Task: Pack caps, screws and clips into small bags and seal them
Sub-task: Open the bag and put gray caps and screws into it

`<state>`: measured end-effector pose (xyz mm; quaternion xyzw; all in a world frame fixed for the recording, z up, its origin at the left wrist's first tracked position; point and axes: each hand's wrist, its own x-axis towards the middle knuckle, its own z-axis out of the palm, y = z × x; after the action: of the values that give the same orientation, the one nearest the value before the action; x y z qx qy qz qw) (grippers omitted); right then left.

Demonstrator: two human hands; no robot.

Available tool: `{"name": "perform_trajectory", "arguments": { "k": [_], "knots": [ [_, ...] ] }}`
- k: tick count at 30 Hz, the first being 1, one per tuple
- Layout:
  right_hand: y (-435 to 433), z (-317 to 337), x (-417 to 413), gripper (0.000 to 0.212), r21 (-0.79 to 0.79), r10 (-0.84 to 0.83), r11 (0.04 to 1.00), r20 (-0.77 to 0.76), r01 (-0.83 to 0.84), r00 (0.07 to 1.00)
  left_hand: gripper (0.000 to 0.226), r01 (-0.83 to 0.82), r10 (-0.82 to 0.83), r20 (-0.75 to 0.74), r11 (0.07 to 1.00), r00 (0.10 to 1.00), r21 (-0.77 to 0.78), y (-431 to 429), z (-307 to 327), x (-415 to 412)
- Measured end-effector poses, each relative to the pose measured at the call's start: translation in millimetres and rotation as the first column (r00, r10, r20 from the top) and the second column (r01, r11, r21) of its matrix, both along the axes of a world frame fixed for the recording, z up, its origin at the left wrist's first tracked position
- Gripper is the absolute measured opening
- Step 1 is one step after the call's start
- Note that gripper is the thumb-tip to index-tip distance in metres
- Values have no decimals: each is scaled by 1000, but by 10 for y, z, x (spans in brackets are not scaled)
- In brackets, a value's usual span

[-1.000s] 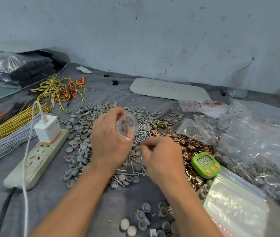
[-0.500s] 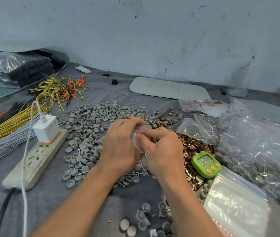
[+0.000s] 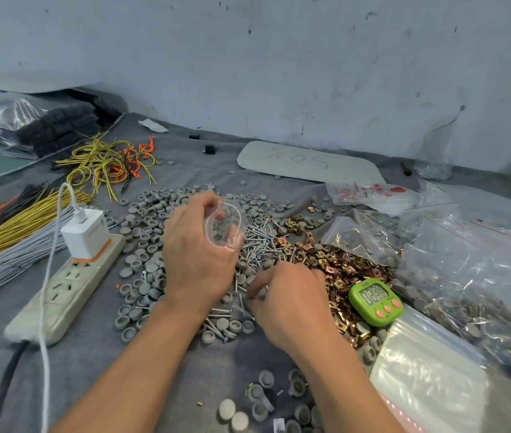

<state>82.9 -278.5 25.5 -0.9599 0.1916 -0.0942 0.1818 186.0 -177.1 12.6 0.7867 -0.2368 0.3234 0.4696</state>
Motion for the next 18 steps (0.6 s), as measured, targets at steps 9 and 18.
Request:
{"name": "perform_trajectory", "arguments": {
  "k": [9,18],
  "knots": [
    [-12,-48,2,20,-107,65,992,-28,-68,997,43,24,-23,-23,997,999,70,-42,-31,-20],
    [-121,44,-55,7,154,-99,985,180,72,979,53,32,-32,-3,987,999,155,-71,-82,-23]
  ]
}}
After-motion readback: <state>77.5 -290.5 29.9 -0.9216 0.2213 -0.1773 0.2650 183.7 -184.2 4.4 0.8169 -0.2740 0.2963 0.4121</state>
